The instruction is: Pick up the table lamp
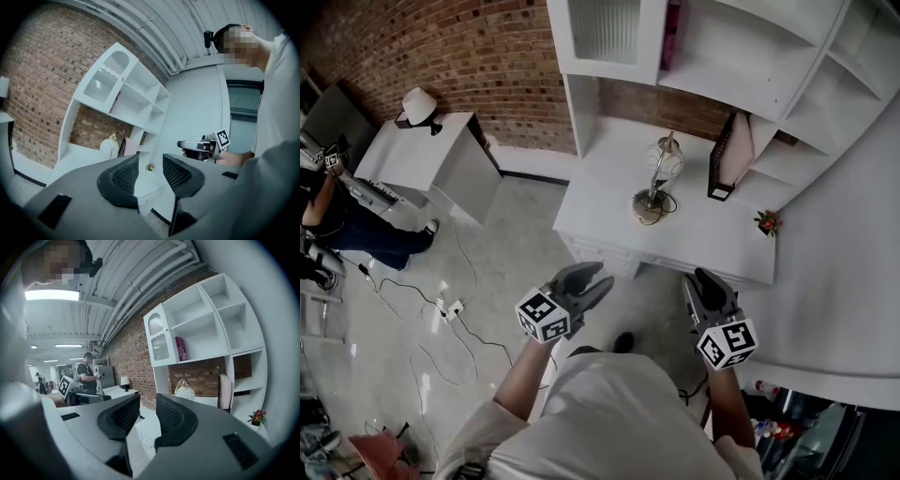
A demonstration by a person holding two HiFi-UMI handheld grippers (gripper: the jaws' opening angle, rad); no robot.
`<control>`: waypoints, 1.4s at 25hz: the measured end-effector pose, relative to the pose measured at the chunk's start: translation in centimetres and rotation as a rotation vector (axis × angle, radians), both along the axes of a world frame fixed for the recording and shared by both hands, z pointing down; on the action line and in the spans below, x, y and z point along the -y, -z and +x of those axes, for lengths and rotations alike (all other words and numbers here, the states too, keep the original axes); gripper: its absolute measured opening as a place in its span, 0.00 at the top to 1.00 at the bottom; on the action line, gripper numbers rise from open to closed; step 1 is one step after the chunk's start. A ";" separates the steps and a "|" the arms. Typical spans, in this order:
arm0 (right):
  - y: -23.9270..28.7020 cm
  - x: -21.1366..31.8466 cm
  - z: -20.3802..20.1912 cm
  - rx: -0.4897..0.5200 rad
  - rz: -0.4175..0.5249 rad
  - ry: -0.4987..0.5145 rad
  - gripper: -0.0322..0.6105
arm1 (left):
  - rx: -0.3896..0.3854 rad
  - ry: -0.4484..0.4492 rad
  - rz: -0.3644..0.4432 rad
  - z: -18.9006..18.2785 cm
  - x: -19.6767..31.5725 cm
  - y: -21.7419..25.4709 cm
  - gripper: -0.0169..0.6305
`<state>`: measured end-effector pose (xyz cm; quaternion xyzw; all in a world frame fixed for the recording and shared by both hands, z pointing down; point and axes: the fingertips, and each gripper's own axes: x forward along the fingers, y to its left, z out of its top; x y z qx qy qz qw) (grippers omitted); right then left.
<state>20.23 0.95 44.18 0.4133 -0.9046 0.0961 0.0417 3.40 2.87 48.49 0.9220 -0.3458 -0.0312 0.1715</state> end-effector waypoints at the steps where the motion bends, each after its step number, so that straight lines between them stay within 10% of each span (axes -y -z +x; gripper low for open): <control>1: 0.0 0.4 0.2 0.001 0.000 0.005 0.76 | 0.001 0.005 -0.003 0.2 0.3 0.0 0.70; 35: -3.5 20.4 -5.7 -0.062 -0.106 -0.010 0.76 | 0.021 -0.081 -0.086 -3.6 22.3 -4.7 0.70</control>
